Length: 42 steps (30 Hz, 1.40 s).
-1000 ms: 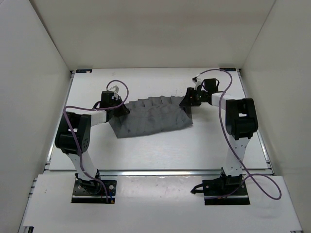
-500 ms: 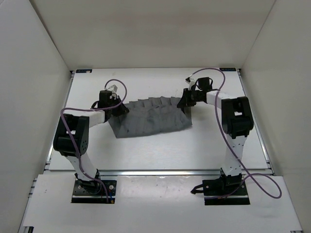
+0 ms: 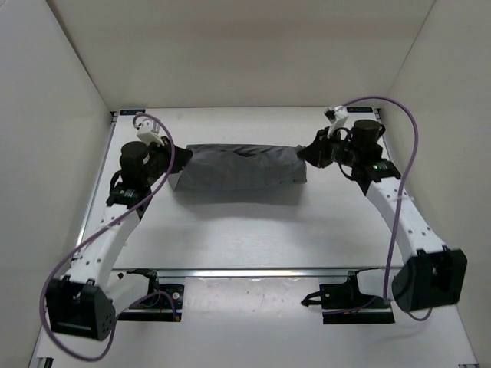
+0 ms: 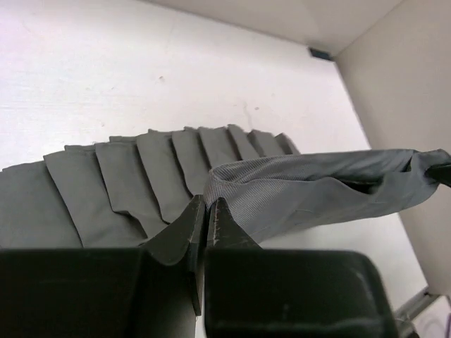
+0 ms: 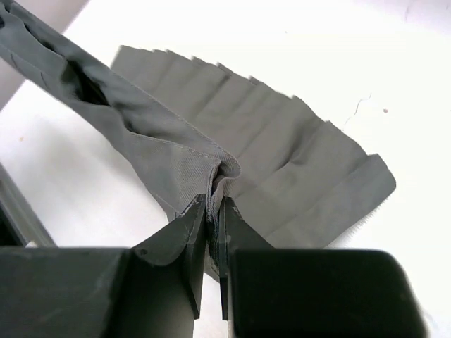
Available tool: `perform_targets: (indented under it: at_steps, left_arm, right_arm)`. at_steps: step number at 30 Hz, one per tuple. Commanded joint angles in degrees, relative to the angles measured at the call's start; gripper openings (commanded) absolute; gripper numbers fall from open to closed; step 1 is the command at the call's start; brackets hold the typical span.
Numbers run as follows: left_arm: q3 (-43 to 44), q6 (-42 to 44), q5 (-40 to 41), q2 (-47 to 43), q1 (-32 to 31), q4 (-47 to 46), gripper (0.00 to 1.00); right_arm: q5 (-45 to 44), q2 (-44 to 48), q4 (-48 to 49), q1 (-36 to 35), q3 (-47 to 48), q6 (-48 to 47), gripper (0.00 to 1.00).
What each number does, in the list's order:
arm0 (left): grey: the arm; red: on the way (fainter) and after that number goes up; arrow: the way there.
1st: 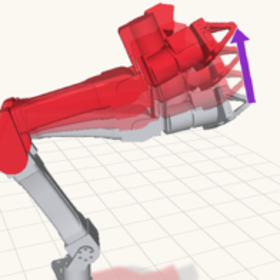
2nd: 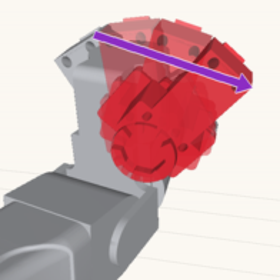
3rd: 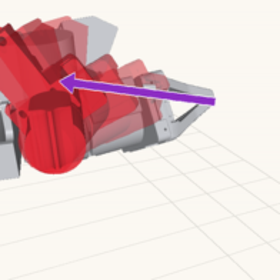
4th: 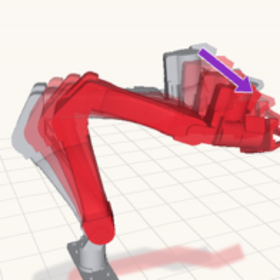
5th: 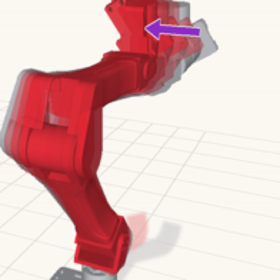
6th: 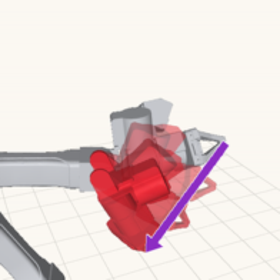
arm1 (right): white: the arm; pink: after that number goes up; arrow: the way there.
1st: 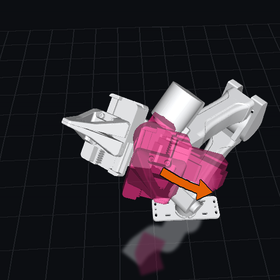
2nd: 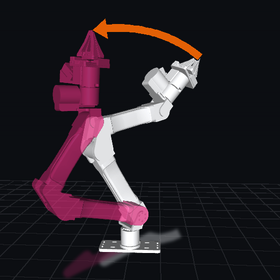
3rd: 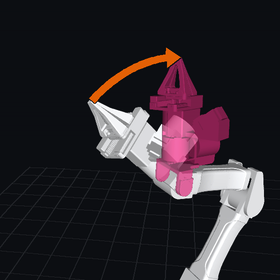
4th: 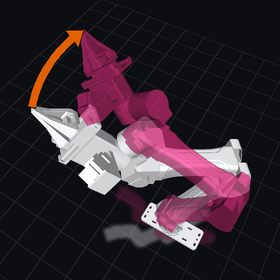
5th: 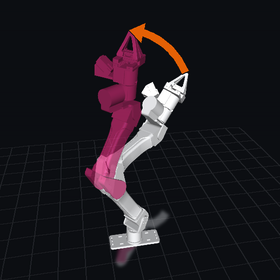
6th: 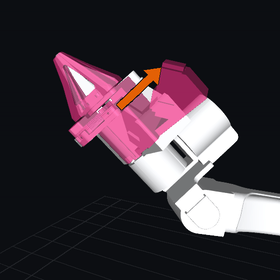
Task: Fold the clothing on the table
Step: Fold the skirt
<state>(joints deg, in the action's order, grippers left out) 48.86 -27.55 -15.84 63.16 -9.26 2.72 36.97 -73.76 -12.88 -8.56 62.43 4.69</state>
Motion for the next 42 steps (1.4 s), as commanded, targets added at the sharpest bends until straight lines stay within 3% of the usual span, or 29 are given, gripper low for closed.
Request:
perform_targets:
  at_steps: [1, 6, 15, 25, 33, 39, 40, 41, 42]
  left_arm:
    - [-2.4, -0.6, -1.0, -7.9, -0.5, 5.4, 0.00]
    - [-6.5, -1.1, 0.2, -17.0, 0.0, 8.6, 0.00]
    - [-10.7, -1.9, 1.6, -17.5, 0.2, 6.0, 0.00]
    - [-6.9, -1.2, 0.4, 0.0, 0.3, -3.9, 0.00]
    - [-4.4, 0.3, 0.8, 13.9, 0.9, -9.6, 0.00]
    - [-0.4, 0.5, 0.6, 23.7, 1.3, -11.4, 0.00]
    - [1.1, 1.0, 0.5, 25.5, 1.3, -11.2, 0.03]
    - [1.9, 1.2, -0.2, 26.3, 1.6, -11.3, 0.17]
    - [3.1, 1.1, -0.8, 27.6, 1.9, -11.2, 0.27]
  right_arm:
    - [1.6, 7.7, -0.5, 0.1, -3.5, 0.7, 0.00]
    - [2.8, 18.5, -0.6, -0.8, -7.8, 2.6, 0.00]
    - [2.6, 14.7, 1.5, 0.6, -10.8, 4.5, 0.00]
    - [0.8, -0.3, 4.6, 4.9, -7.9, 4.1, 0.01]
    - [-2.0, -12.4, 10.7, 3.2, -5.6, 5.6, 0.00]
    - [-6.4, -20.5, 8.5, 2.1, -2.1, 6.3, 0.00]
    - [-7.9, -21.1, 7.5, 1.7, -1.5, 6.5, 0.00]
    - [-9.8, -21.6, 6.7, 1.5, -1.4, 7.1, 0.00]
    - [-10.5, -21.3, 5.9, 1.3, -1.2, 6.7, 0.15]
